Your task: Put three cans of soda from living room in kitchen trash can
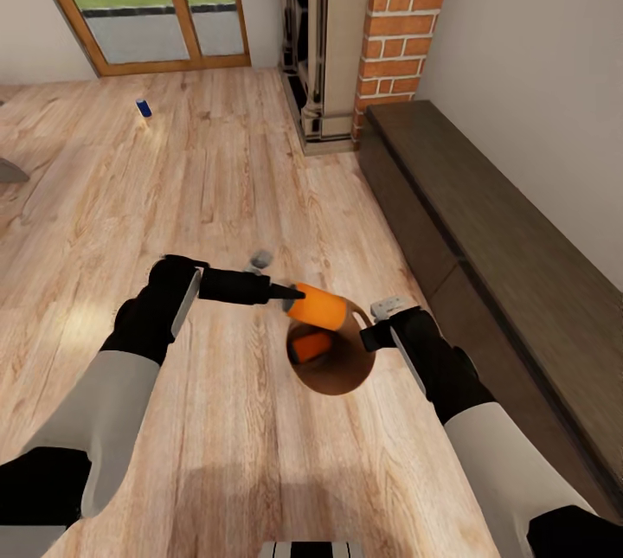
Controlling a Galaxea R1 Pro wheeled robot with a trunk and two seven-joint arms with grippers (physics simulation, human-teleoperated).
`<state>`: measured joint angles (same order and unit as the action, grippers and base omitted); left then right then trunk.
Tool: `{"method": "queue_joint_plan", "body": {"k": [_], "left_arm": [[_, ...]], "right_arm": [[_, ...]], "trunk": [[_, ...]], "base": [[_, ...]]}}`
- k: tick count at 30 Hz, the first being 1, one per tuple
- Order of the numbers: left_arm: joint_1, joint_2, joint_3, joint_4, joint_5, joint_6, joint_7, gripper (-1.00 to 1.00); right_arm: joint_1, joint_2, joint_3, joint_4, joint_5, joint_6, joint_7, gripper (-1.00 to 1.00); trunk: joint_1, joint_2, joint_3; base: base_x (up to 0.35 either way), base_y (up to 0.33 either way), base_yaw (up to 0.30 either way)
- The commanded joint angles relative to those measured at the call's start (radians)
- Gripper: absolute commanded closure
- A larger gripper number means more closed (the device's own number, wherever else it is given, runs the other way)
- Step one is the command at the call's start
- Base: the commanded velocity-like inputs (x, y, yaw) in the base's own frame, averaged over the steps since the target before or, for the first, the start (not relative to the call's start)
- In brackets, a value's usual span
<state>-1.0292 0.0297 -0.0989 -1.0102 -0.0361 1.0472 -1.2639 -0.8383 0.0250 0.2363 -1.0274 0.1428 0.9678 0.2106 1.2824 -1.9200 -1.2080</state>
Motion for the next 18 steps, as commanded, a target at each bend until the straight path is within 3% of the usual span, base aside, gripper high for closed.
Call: {"method": "queue_joint_plan", "body": {"k": [1, 5, 7, 9, 14, 18], "left_arm": [[0.000, -0.003, -0.002, 0.001, -0.001, 0.000, 0.000, 1.00], [0.000, -0.022, -0.033, 0.001, -0.020, 0.000, 0.012, 1.00], [0.001, -0.038, -0.053, -0.003, -0.071, 0.000, 0.026, 1.00], [0.001, -0.067, -0.066, -0.007, -0.158, 0.000, 0.039, 1.00], [0.001, -0.112, -0.072, -0.009, -0.299, 0.000, 0.046, 1.00], [0.001, -0.128, -0.073, -0.009, -0.347, 0.000, 0.092, 1.00]], "right_arm": [[0.000, 0.001, 0.000, 0.000, -0.018, 0.001, 0.004, 1.00], [-0.001, 0.002, 0.000, 0.001, -0.018, 0.001, 0.001, 1.00], [-0.001, 0.002, 0.000, 0.001, -0.018, 0.001, 0.001, 1.00], [-0.001, 0.003, 0.001, 0.001, -0.018, 0.002, 0.001, 1.00], [-0.001, 0.003, 0.002, 0.001, -0.018, 0.001, 0.001, 1.00], [-0.001, 0.003, 0.024, 0.001, -0.019, 0.001, 0.000, 1.00]], "trunk": [[0.000, 0.000, 0.000], [0.000, 0.000, 0.000], [0.000, 0.000, 0.000], [0.000, 0.000, 0.000], [0.000, 0.000, 0.000], [0.000, 0.000, 0.000]], "base": [[0.000, 0.000, 0.000], [0.000, 0.000, 0.000], [0.000, 0.000, 0.000], [0.000, 0.000, 0.000], [0.000, 0.000, 0.000], [0.000, 0.000, 0.000]]}}
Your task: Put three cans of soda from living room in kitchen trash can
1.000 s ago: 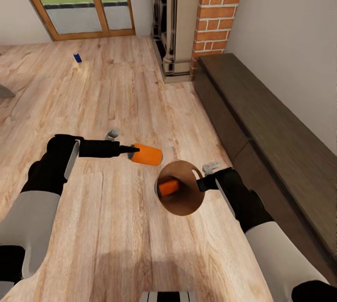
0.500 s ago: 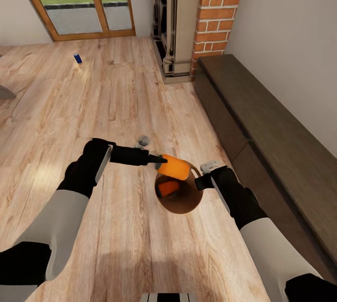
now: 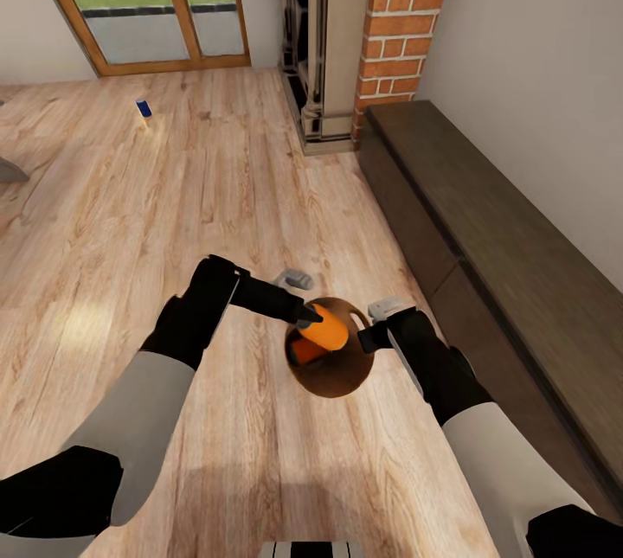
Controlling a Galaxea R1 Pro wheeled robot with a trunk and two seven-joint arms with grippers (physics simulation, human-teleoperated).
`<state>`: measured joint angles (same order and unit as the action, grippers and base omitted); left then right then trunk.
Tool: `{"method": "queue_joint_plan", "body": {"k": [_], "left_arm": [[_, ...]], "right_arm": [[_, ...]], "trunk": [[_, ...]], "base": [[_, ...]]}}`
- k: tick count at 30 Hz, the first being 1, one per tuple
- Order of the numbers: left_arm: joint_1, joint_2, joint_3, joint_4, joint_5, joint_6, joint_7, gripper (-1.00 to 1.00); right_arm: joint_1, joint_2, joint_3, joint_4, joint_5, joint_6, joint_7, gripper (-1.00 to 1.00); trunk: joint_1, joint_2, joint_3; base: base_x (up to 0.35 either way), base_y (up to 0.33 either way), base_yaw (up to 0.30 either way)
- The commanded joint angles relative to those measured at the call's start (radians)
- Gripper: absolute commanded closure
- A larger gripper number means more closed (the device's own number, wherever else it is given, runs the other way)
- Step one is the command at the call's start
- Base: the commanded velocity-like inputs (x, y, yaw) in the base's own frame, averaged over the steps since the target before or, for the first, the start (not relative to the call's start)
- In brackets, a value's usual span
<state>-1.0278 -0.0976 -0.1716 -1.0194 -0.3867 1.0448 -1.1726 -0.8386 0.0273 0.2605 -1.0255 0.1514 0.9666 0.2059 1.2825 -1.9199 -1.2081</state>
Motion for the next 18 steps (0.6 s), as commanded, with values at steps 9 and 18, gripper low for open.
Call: {"method": "queue_joint_plan", "body": {"k": [9, 18], "left_arm": [[0.003, -0.026, -0.002, -0.014, -0.005, 0.002, 0.140, 1.00], [0.009, -0.030, -0.005, -0.009, -0.005, 0.002, 0.212, 1.00]], "right_arm": [[-0.001, 0.001, 0.015, -0.001, -0.027, 0.001, 0.004, 1.00], [-0.001, 0.007, 0.016, -0.001, -0.027, 0.001, 0.003, 1.00]], "trunk": [[0.000, 0.000, 0.000], [0.000, 0.000, 0.000]], "base": [[0.000, 0.000, 0.000], [0.000, 0.000, 0.000]]}}
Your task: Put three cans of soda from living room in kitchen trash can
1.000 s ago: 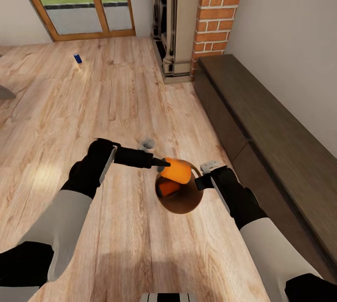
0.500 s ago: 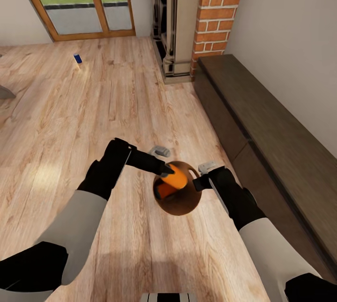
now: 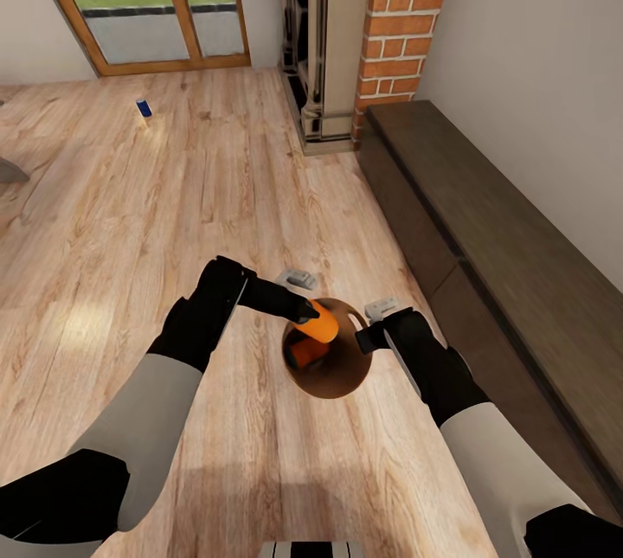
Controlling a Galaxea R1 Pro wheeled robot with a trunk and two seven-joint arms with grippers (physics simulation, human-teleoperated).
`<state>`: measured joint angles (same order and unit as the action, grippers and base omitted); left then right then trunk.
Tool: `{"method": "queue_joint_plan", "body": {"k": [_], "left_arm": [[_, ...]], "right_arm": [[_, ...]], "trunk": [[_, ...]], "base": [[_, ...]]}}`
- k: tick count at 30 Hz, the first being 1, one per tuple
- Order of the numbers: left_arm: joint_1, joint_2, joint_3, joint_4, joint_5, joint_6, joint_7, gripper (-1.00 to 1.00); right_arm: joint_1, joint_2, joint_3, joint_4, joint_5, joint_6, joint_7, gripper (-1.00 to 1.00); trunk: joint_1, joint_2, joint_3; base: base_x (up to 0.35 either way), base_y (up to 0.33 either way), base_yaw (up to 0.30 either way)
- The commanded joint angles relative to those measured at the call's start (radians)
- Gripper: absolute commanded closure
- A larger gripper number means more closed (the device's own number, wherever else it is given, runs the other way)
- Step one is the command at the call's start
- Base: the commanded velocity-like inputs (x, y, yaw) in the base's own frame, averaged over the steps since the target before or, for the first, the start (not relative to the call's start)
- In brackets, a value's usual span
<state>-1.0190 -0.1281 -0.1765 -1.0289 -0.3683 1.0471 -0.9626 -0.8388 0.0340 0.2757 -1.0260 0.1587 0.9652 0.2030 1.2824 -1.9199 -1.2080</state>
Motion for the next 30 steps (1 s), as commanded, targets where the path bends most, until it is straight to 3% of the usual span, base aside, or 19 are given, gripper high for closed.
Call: {"method": "queue_joint_plan", "body": {"k": [1, 5, 10, 30], "left_arm": [[0.001, 0.000, 0.000, 0.001, -0.023, 0.000, 0.008, 1.00], [0.002, -0.001, -0.003, 0.003, -0.023, 0.000, 0.016, 1.00], [0.004, -0.004, -0.032, 0.010, -0.024, 0.000, 0.021, 1.00], [0.041, -0.014, -0.082, 0.021, -0.020, 0.000, 0.119, 1.00]], "right_arm": [[0.000, 0.001, 0.000, 0.000, -0.034, 0.003, 0.006, 1.00], [0.000, 0.001, 0.000, 0.000, -0.034, 0.003, 0.006, 1.00], [0.000, 0.007, 0.001, 0.002, -0.034, 0.003, 0.006, 1.00], [0.000, 0.016, 0.002, 0.012, -0.034, 0.003, 0.004, 1.00]], "trunk": [[0.000, 0.000, 0.000], [0.000, 0.000, 0.000], [0.000, 0.000, 0.000], [0.000, 0.000, 0.000]], "base": [[0.000, 0.000, 0.000], [0.000, 0.000, 0.000], [0.000, 0.000, 0.000], [0.000, 0.000, 0.000]]}}
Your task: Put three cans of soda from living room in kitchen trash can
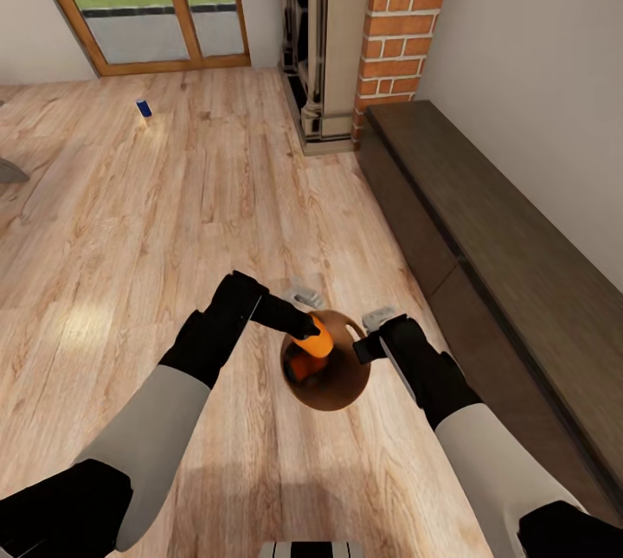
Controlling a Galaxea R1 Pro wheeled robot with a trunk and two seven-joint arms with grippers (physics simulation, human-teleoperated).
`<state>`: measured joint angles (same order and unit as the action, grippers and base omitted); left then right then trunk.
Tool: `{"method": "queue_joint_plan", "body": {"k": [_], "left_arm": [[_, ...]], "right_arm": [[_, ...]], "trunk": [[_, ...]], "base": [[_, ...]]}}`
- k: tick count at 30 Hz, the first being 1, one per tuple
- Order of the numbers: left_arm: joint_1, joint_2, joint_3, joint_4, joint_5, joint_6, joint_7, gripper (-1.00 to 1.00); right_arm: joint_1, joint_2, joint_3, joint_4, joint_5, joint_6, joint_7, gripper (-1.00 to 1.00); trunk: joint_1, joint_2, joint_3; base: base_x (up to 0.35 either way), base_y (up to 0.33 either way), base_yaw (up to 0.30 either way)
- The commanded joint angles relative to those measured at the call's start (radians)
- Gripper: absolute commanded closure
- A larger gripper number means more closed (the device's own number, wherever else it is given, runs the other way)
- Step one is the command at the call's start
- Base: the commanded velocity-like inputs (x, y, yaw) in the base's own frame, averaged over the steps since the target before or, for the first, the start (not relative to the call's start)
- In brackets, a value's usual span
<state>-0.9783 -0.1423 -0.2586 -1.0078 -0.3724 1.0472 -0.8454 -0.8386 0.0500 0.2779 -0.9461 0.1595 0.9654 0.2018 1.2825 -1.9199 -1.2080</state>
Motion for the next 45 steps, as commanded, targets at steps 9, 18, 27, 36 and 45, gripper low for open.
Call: {"method": "queue_joint_plan", "body": {"k": [9, 18, 27, 36, 45], "left_arm": [[0.007, -0.004, -0.024, -0.001, -0.011, 0.000, 0.005, 1.00], [0.018, -0.011, -0.034, -0.010, -0.004, 0.000, 0.004, 1.00], [0.025, -0.011, -0.042, -0.004, -0.007, 0.000, 0.010, 1.00], [0.036, -0.011, -0.096, 0.001, -0.008, 0.000, 0.082, 1.00], [0.051, -0.011, -0.103, 0.007, -0.008, 0.000, 0.133, -1.00]], "right_arm": [[-0.006, 0.001, 0.000, -0.039, -0.035, 0.003, 0.005, 1.00], [-0.008, 0.001, 0.000, -0.032, -0.035, 0.002, 0.004, 1.00], [-0.008, 0.001, 0.000, -0.023, -0.035, 0.001, 0.004, 1.00], [-0.008, 0.001, 0.000, -0.023, -0.035, 0.001, 0.005, 1.00], [-0.008, 0.001, 0.001, -0.023, -0.035, 0.001, 0.005, 1.00]], "trunk": [[0.000, 0.000, 0.000], [0.000, 0.000, 0.000], [0.000, 0.000, 0.000], [0.000, 0.000, 0.000], [0.000, 0.000, 0.000]], "base": [[0.000, 0.000, 0.000], [0.000, 0.000, 0.000], [0.000, 0.000, 0.000], [0.000, 0.000, 0.000], [0.000, 0.000, 0.000]]}}
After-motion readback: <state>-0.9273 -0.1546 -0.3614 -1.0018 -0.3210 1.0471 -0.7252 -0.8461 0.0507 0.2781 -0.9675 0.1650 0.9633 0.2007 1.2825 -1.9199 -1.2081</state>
